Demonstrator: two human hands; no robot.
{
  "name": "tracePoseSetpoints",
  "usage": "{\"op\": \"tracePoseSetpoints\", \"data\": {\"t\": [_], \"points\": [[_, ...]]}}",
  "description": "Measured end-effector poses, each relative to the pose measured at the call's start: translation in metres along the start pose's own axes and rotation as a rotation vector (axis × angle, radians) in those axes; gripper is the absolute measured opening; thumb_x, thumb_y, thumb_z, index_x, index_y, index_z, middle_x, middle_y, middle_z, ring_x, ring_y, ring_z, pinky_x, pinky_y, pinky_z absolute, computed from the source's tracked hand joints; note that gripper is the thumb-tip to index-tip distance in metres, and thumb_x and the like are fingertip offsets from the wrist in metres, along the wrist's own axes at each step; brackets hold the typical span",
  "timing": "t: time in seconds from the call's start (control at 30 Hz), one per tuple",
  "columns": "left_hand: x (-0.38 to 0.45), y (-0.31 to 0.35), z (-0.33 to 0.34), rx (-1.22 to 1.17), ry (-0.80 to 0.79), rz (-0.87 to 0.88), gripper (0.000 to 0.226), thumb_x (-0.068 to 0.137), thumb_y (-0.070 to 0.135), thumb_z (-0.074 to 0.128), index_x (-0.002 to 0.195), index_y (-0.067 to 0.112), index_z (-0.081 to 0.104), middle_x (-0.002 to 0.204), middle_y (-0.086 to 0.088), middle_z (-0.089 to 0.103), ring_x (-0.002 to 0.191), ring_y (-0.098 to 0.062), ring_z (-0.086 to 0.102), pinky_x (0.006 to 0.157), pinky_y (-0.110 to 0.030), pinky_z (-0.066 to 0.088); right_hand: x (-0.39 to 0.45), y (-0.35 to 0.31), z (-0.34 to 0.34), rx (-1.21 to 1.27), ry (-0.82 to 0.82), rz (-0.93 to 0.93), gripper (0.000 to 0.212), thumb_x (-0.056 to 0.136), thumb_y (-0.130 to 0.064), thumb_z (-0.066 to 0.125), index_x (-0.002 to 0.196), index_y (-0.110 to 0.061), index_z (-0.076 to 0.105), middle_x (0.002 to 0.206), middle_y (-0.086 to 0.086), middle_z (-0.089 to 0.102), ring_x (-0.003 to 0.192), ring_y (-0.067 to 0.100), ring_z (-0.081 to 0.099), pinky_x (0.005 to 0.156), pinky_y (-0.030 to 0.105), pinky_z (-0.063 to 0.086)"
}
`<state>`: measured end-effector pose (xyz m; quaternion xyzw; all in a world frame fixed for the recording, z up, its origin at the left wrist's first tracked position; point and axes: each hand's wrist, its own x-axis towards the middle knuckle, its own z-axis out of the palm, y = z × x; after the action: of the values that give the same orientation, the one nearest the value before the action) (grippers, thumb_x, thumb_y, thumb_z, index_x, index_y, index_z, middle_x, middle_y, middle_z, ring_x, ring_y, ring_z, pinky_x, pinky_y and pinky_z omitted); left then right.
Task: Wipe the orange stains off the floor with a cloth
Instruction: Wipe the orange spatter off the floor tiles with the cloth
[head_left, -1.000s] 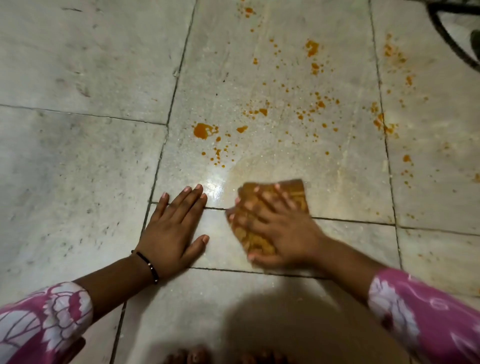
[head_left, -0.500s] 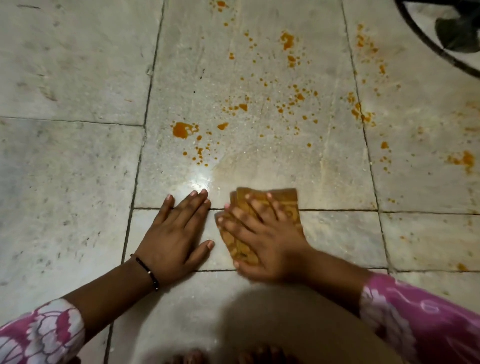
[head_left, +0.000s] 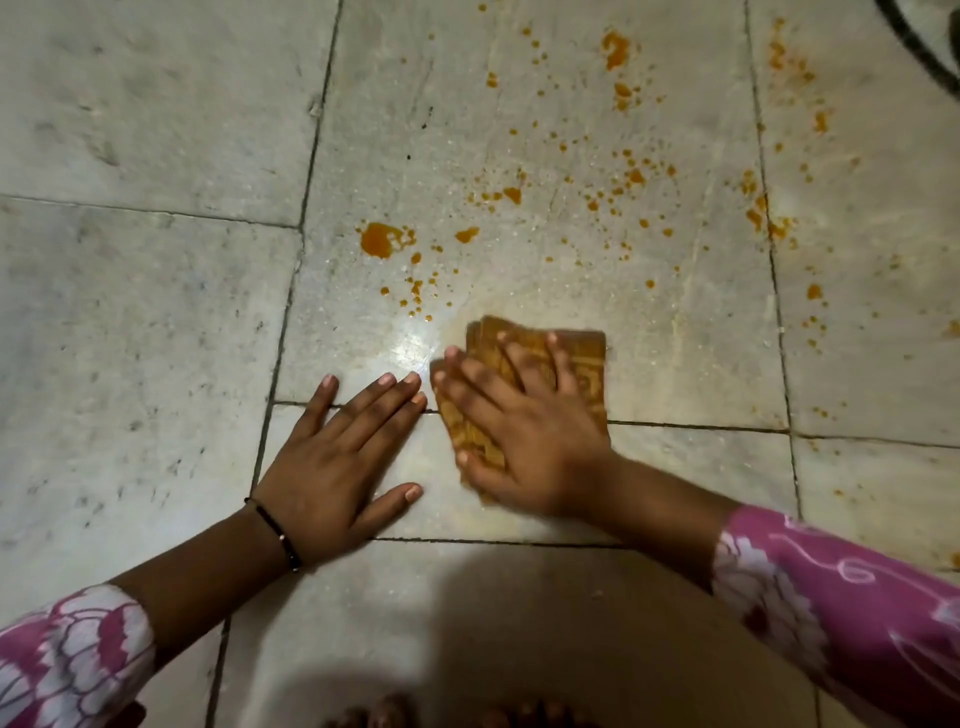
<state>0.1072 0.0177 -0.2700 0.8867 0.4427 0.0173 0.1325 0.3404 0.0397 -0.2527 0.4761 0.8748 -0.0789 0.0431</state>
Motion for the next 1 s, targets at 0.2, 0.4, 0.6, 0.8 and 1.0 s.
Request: {"op": "tracePoseSetpoints", "data": {"t": [0.2, 0.4, 0.6, 0.8, 1.0], "points": [[-0.001, 0.0, 0.002, -0.001, -0.003, 0.0, 0.07, 0.092, 0.056, 0.032, 0.147, 0.013, 0.03, 0.156, -0.003, 0.023, 0.144, -0.017, 0.019, 0.114, -0.055, 0.015, -0.002, 0.069, -0.007, 0.031, 0.046, 0.401, 0.074, 0.082, -0.065, 0.022, 0.149, -0.035, 0.02, 0.158, -0.005, 0.019, 0.142, 0.034, 0.013, 0.109, 0.062, 0.005], [-0.002, 0.0, 0.003, -0.008, 0.015, -0.006, 0.07, 0.091, 0.055, 0.036, 0.146, 0.013, 0.031, 0.155, -0.004, 0.024, 0.144, -0.018, 0.02, 0.114, -0.055, 0.015, -0.032, -0.007, 0.009, -0.009, 0.023, 0.097, 0.074, 0.079, -0.06, 0.04, 0.145, -0.028, 0.034, 0.153, 0.0, 0.033, 0.137, 0.039, 0.026, 0.105, 0.071, 0.014], [0.001, 0.0, 0.0, -0.008, -0.022, -0.006, 0.07, 0.09, 0.055, 0.034, 0.146, 0.013, 0.032, 0.156, -0.004, 0.024, 0.144, -0.018, 0.02, 0.112, -0.056, 0.018, 0.025, 0.045, -0.004, 0.05, -0.012, 0.23, 0.075, 0.08, -0.067, 0.023, 0.148, -0.035, 0.023, 0.158, -0.004, 0.02, 0.143, 0.033, 0.011, 0.107, 0.065, -0.001], [-0.001, -0.002, 0.003, -0.013, 0.009, -0.014, 0.07, 0.091, 0.056, 0.033, 0.147, 0.014, 0.03, 0.156, -0.003, 0.023, 0.144, -0.017, 0.018, 0.113, -0.055, 0.016, -0.053, 0.016, 0.009, 0.001, 0.006, 0.297, 0.075, 0.083, -0.065, 0.035, 0.148, -0.029, 0.026, 0.152, 0.004, 0.031, 0.135, 0.041, 0.022, 0.108, 0.065, 0.003], [-0.001, 0.002, 0.004, -0.02, 0.0, -0.024, 0.07, 0.09, 0.055, 0.034, 0.147, 0.015, 0.03, 0.157, -0.002, 0.021, 0.144, -0.016, 0.016, 0.114, -0.054, 0.014, -0.118, 0.023, 0.012, -0.013, -0.066, 0.045, 0.069, 0.083, -0.069, 0.035, 0.142, -0.031, 0.038, 0.144, 0.003, 0.045, 0.131, 0.035, 0.032, 0.103, 0.063, 0.019]]}}
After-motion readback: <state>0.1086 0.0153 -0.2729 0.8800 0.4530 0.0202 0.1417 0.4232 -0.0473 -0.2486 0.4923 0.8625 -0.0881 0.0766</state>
